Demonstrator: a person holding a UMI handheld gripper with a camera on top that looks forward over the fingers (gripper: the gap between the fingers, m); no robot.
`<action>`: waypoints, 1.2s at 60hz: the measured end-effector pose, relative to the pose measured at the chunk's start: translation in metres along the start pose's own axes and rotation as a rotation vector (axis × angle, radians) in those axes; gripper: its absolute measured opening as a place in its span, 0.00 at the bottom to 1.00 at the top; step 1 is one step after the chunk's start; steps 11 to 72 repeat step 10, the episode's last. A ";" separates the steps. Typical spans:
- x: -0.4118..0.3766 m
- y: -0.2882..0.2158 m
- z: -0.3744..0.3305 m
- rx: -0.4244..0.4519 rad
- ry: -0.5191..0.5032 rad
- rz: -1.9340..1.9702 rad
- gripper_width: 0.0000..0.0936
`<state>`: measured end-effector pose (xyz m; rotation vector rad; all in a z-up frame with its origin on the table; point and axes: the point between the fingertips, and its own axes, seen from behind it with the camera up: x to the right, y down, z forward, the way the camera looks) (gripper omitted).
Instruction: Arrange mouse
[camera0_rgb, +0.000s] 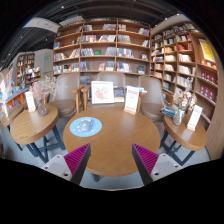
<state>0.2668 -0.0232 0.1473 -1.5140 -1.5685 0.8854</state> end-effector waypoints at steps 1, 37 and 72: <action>0.001 0.000 -0.001 0.006 0.004 -0.001 0.91; 0.008 0.003 -0.009 0.019 0.005 -0.007 0.91; 0.008 0.003 -0.009 0.019 0.005 -0.007 0.91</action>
